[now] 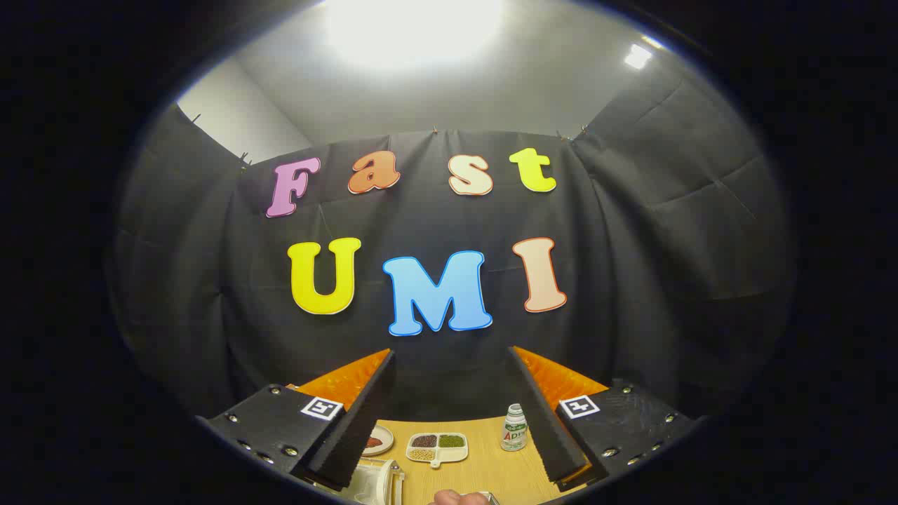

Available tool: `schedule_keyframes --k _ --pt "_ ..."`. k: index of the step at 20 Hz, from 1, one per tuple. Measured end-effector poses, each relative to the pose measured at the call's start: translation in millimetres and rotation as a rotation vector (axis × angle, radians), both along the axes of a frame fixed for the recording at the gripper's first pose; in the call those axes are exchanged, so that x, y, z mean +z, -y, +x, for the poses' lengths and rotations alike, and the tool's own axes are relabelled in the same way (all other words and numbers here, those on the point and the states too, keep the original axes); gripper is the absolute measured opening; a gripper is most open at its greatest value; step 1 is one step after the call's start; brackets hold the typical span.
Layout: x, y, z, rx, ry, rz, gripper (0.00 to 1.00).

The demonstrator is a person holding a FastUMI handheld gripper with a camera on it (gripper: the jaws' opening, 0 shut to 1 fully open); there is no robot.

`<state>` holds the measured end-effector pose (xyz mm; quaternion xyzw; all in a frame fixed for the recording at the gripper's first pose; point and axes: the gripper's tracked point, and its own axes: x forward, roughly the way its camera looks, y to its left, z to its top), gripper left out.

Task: Take the plate from the dish rack, then take the spoon from the basket and place it into the plate.

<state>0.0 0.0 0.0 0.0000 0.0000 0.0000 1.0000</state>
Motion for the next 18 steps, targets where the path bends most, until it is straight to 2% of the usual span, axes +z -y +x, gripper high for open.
schedule_keyframes --k 9,14,18 --pt "-12 -18 15 0.035 -0.037 0.007 0.97" --pt "-13 -20 8 0.027 -0.047 0.039 0.97" --pt "-11 -24 7 0.038 -0.064 -0.002 0.96"
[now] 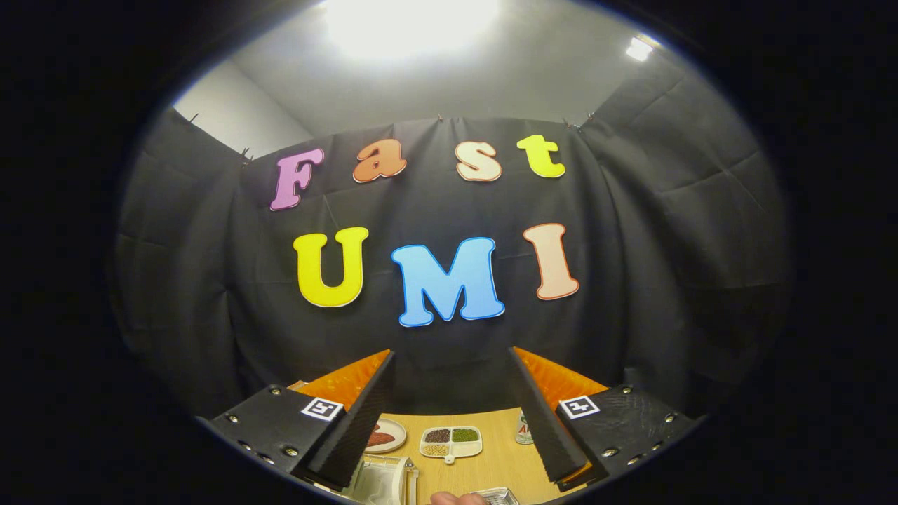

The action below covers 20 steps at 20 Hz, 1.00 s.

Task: Take the plate from the dish rack, then take the spoon from the basket and place it into the plate.

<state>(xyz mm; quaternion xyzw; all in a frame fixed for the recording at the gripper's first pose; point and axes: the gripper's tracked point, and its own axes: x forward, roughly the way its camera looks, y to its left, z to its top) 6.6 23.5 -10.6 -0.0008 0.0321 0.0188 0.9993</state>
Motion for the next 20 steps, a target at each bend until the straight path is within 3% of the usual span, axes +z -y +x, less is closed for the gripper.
schedule_keyframes --k 3,10,18,20 --pt "-15 -23 1 0.042 -0.096 -0.003 0.97" --pt "-101 -85 -9 0.133 -0.536 0.003 0.99" --pt "-174 -124 -22 0.114 -0.858 -0.032 0.98" --pt "-188 -131 -24 0.098 -0.904 -0.061 0.93"
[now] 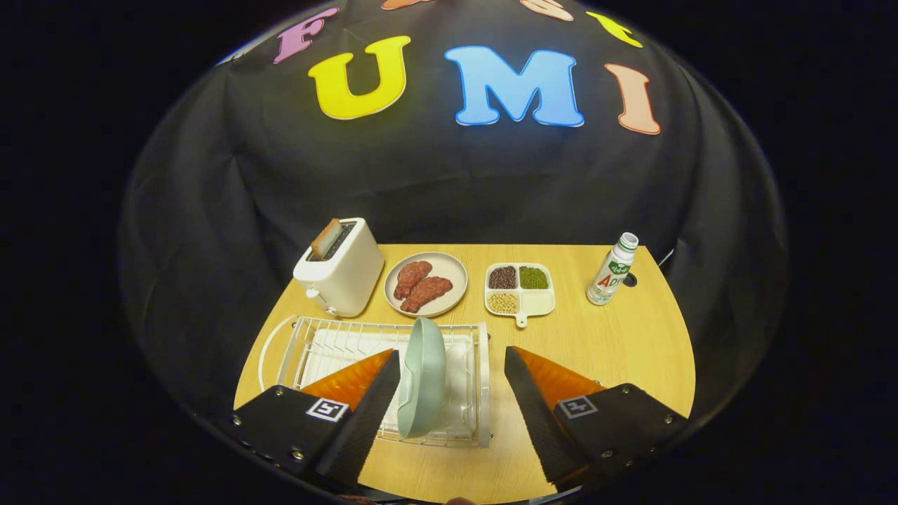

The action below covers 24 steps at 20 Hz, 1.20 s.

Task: Take the plate from the dish rack, then take the spoon from the basket and place it into the plate.

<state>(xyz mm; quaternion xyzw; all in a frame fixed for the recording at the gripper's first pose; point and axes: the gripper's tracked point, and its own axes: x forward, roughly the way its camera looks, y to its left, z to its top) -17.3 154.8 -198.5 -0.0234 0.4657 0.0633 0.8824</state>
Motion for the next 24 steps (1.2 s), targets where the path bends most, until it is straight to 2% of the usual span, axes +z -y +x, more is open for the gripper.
schedule_keyframes --k 4,6,7,8,10,11,12,13,14,15,19,24 --pt "-33 -10 -8 -0.029 -0.094 -0.043 0.9" --pt "-46 -10 -4 -0.05 -0.098 -0.073 0.88" --pt "-54 -10 -2 -0.055 -0.107 -0.086 0.8" --pt "-62 -12 -2 -0.058 -0.116 -0.091 0.78" --pt "-71 -5 -9 -0.095 -0.145 -0.155 0.41" --pt "-75 -6 -6 -0.087 -0.145 -0.172 0.22" --pt "-79 4 -4 -0.093 -0.133 -0.237 0.22" --pt "-77 8 -5 -0.095 -0.13 -0.291 0.13" --pt "-68 6 -7 -0.113 -0.126 -0.318 0.13" --pt "-71 6 -4 -0.117 -0.121 -0.361 0.05" --pt "-53 -2 1 -0.092 -0.093 -0.541 0.05" --pt "-32 -18 14 0.011 -0.027 -0.691 0.05"
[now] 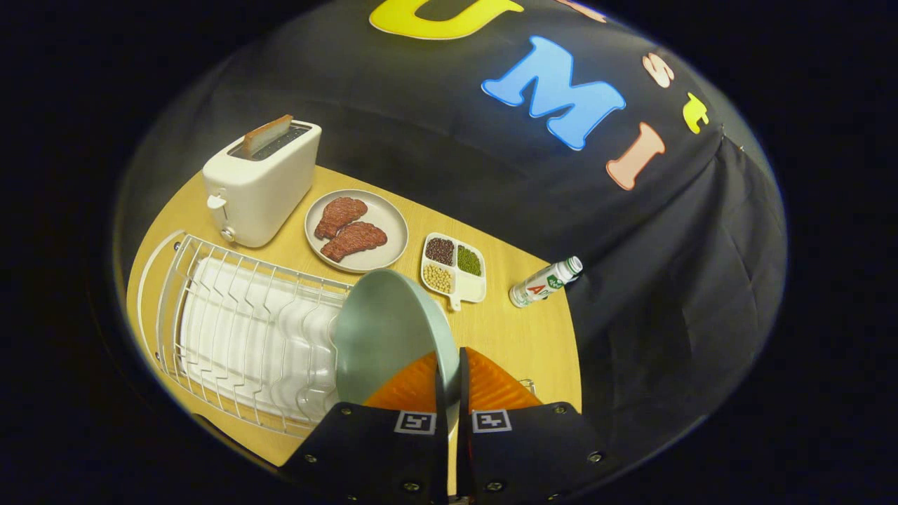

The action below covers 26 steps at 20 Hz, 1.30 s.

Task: Take the plate from the dish rack, then take the spoon from the basket and place it into the plate.

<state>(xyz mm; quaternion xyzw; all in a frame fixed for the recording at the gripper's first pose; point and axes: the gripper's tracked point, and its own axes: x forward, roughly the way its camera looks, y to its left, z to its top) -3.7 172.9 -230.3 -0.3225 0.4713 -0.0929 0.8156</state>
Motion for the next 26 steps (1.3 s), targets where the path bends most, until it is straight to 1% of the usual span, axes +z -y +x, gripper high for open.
schedule_keyframes --k 1,6,9,11,15,17,22,26 --pt "5 -2 3 0.014 0.008 0.001 0.05" --pt "28 0 -1 0.022 0.033 0.083 0.05" --pt "50 19 -6 0.005 0.056 0.137 0.05" --pt "61 40 -12 -0.013 0.066 0.148 0.05" --pt "81 82 -30 -0.051 0.073 0.215 0.05" --pt "86 102 -44 -0.063 0.071 0.272 0.05" --pt "92 147 -79 -0.044 0.06 0.394 0.05" --pt "82 165 -107 -0.031 0.033 0.502 0.05"
